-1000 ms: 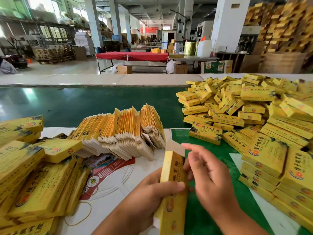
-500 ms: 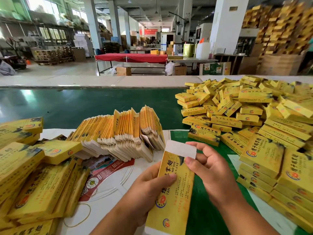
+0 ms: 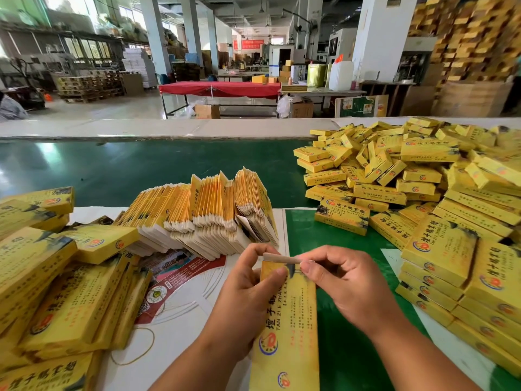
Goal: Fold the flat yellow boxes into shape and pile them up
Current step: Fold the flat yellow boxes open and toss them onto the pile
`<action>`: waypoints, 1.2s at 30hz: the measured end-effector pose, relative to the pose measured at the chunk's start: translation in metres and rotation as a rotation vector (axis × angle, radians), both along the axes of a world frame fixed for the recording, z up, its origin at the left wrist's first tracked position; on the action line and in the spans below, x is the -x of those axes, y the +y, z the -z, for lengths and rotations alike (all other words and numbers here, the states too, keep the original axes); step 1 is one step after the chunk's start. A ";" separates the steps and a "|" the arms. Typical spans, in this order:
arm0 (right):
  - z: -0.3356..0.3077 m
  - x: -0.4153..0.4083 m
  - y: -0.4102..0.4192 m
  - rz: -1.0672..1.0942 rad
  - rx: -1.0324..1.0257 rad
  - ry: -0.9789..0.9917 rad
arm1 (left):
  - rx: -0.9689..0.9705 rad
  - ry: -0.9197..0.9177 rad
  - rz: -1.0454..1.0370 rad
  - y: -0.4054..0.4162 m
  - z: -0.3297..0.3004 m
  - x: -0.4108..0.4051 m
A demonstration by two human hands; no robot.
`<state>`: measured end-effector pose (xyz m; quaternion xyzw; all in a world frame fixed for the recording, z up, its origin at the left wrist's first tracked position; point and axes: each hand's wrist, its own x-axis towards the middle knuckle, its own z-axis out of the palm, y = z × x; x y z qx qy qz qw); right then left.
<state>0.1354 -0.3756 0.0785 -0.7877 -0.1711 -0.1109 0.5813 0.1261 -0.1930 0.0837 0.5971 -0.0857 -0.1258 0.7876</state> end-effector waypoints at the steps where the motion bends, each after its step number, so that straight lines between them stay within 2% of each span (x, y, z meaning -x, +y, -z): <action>1: -0.001 0.001 0.000 0.000 0.013 -0.008 | 0.001 0.008 -0.005 0.001 0.000 0.000; 5: -0.003 0.003 0.003 0.018 0.001 -0.027 | -0.021 -0.034 -0.018 -0.001 0.002 0.000; 8: -0.005 0.003 0.004 0.052 0.078 -0.012 | -0.071 -0.081 -0.055 -0.004 0.004 0.000; 16: -0.004 0.002 0.003 0.030 0.092 0.120 | -0.201 -0.094 -0.113 -0.003 0.008 -0.001; 19: -0.005 0.002 0.004 0.068 0.078 0.106 | -0.231 -0.078 -0.111 -0.005 0.004 0.001; 23: -0.003 0.008 0.012 0.280 0.061 -0.062 | -0.569 -0.145 -0.205 -0.006 -0.001 0.003; 25: -0.002 0.010 0.016 0.359 0.018 -0.114 | -0.847 -0.254 -0.247 -0.007 -0.002 0.007; 27: -0.001 0.013 0.022 0.360 -0.005 -0.141 | -1.026 -0.400 -0.295 -0.008 0.001 0.012; 32: -0.001 0.015 0.029 0.251 -0.043 -0.094 | -1.122 -0.591 -0.357 -0.005 0.006 0.010; 36: -0.005 0.014 0.025 0.248 -0.132 -0.063 | -1.117 -0.641 -0.355 -0.005 0.006 0.010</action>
